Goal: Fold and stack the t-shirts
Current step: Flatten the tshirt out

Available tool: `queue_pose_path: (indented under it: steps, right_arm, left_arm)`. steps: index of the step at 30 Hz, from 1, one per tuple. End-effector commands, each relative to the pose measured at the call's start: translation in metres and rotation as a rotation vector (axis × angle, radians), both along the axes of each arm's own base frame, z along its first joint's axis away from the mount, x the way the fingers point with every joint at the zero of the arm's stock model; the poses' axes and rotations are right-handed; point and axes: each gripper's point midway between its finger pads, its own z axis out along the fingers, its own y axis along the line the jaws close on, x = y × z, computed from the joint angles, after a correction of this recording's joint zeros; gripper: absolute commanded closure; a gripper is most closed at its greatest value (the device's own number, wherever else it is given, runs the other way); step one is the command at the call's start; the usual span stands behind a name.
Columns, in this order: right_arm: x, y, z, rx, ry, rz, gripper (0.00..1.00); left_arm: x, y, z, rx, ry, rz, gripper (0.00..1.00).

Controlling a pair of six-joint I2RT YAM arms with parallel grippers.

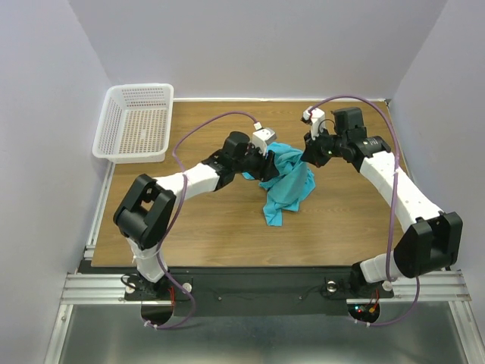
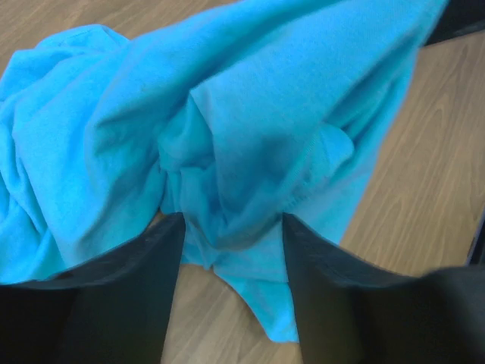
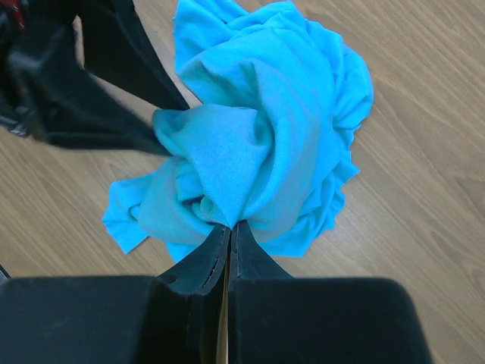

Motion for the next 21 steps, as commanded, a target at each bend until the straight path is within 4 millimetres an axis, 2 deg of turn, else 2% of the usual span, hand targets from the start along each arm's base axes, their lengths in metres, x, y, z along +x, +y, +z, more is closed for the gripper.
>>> queue_pose_path:
  steps: [1, 2, 4, 5, 6, 8, 9, 10, 12, 13, 15, 16, 19, 20, 21]
  right_arm:
    - [0.001, 0.006, 0.022, 0.028, -0.066, 0.016, 0.99]
    - [0.001, 0.005, 0.021, 0.024, -0.068, 0.014, 0.99]
    - [-0.002, 0.003, 0.022, 0.020, -0.074, 0.013, 1.00]
    - [-0.003, 0.003, 0.022, 0.020, -0.074, 0.013, 0.99]
    - [-0.005, 0.002, 0.024, 0.019, -0.085, 0.016, 0.99]
    - [-0.005, -0.001, 0.028, 0.006, -0.107, 0.007, 0.99]
    - [-0.005, -0.004, 0.038, 0.002, -0.139, -0.001, 1.00]
    - [-0.004, -0.007, 0.043, -0.010, -0.159, -0.011, 1.00]
    - [0.000, -0.018, 0.056, -0.057, -0.220, -0.040, 0.99]
    - [0.000, -0.023, 0.071, -0.069, -0.265, -0.058, 0.99]
    - [0.000, -0.027, 0.088, -0.083, -0.309, -0.060, 0.99]
    - [0.000, -0.027, 0.103, -0.082, -0.325, -0.061, 1.00]
    - [-0.001, -0.023, 0.126, -0.054, -0.354, -0.049, 0.99]
    - [-0.002, -0.017, 0.140, -0.021, -0.359, -0.026, 0.99]
    - [-0.002, -0.012, 0.147, -0.001, -0.361, -0.007, 1.00]
  left_arm:
    - [0.013, -0.016, 0.029, -0.031, -0.088, -0.061, 0.57]
    - [0.015, -0.017, 0.036, -0.039, -0.100, -0.057, 0.73]
    - [0.018, -0.016, 0.044, -0.046, -0.122, -0.037, 0.85]
    - [0.018, -0.015, 0.054, -0.057, -0.144, -0.028, 0.98]
    - [0.018, -0.014, 0.059, -0.062, -0.158, -0.025, 1.00]
    - [0.016, -0.011, 0.080, -0.085, -0.195, -0.017, 1.00]
    - [0.015, -0.008, 0.089, -0.092, -0.207, -0.004, 1.00]
    - [0.009, -0.001, 0.112, -0.119, -0.244, 0.003, 1.00]
    - [-0.001, 0.008, 0.137, -0.148, -0.287, 0.019, 1.00]
    - [-0.014, 0.017, 0.164, -0.183, -0.337, 0.019, 1.00]
    - [-0.028, 0.026, 0.190, -0.220, -0.383, 0.019, 1.00]
    - [-0.042, 0.034, 0.216, -0.260, -0.424, 0.013, 1.00]
    - [-0.066, 0.041, 0.244, -0.306, -0.445, -0.035, 1.00]
    - [-0.077, 0.046, 0.259, -0.335, -0.449, -0.050, 1.00]
    - [-0.084, 0.047, 0.265, -0.351, -0.447, -0.065, 1.00]
